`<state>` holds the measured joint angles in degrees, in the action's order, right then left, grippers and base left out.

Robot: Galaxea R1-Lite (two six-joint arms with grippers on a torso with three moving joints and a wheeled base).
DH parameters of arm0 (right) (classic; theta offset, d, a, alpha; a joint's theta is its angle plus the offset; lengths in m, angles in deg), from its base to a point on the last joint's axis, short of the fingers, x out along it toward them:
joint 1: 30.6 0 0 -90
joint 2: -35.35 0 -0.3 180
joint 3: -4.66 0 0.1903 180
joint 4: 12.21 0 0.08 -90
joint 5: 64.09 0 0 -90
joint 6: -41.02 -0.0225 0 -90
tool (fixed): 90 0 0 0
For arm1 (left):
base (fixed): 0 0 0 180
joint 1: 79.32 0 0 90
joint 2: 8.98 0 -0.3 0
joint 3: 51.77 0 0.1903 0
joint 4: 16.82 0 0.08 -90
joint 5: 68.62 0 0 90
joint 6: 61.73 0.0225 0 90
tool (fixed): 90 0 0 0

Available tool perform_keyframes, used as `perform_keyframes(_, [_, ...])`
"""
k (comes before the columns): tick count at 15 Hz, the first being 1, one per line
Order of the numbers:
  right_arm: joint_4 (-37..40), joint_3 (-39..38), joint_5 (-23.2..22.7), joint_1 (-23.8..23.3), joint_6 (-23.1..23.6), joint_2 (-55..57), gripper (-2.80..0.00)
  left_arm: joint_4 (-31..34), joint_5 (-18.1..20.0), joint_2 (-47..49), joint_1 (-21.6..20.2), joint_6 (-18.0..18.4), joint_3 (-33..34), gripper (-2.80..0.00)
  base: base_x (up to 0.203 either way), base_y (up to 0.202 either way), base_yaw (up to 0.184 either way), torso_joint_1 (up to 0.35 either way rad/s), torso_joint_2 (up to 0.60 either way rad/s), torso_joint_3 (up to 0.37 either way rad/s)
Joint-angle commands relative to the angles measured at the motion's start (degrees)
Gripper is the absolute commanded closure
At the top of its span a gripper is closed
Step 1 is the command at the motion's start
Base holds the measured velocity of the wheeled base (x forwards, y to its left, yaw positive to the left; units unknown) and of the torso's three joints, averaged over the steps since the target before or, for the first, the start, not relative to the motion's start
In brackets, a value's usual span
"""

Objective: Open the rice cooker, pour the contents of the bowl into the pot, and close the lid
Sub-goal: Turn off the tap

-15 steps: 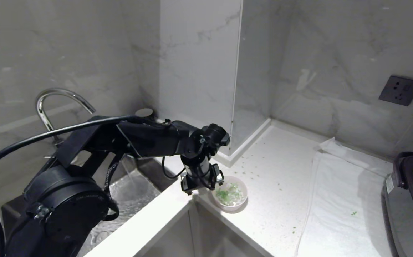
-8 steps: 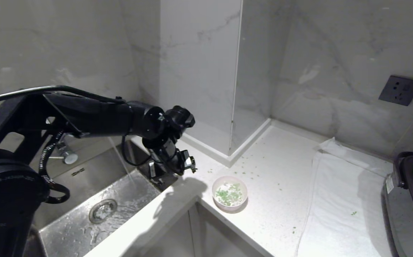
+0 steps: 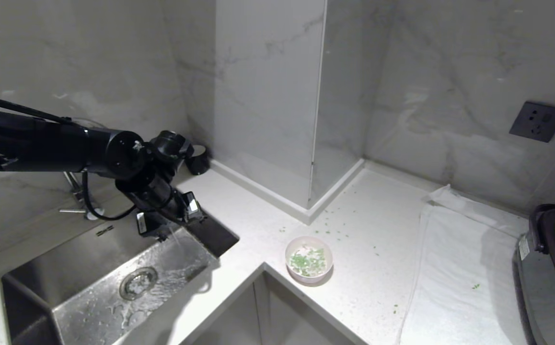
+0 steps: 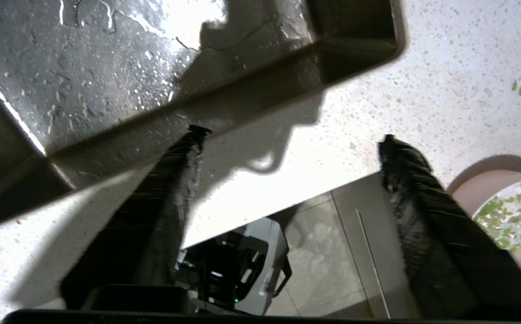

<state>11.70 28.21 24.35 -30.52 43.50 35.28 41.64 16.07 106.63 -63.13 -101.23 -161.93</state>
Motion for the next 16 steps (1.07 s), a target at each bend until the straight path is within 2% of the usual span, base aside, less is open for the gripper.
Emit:
perform_keyframes(1, [-0.01, -0.01, -0.02, 0.01, 0.07, -0.01, 0.00, -2.71, 0.29, -3.04, -3.55, 1.82, 4.63, 0.00, 0.000, 0.000, 0.000, 0.000, 0.00, 0.000])
perform_keyframes(4, [-0.01, -0.01, -0.02, 0.01, 0.07, -0.01, 0.00, -3.68, 2.13, -3.98, -8.95, 4.15, 6.56, 0.00, 0.000, 0.000, 0.000, 0.000, 0.00, 0.000])
perform_keyframes(10, [-0.01, -0.01, -0.02, 0.01, 0.06, 0.01, 0.00, -5.12, 6.19, -2.53, -20.65, 9.65, 6.14, 0.00, 0.000, 0.000, 0.000, 0.000, 0.00, 0.000])
perform_keyframes(12, [-0.01, -0.01, -0.02, 0.01, 0.07, 0.05, 0.00, -5.12, 7.11, -1.62, -23.30, 11.11, 5.80, 0.00, 0.000, 0.000, 0.000, 0.000, 0.00, 0.000])
perform_keyframes(16, [-0.01, -0.01, -0.02, 0.01, 0.07, -0.01, 0.00, -5.12, 7.22, 1.55, -27.28, 11.79, 2.68, 0.00, 0.000, 0.000, 0.000, 0.000, 0.00, 0.000])
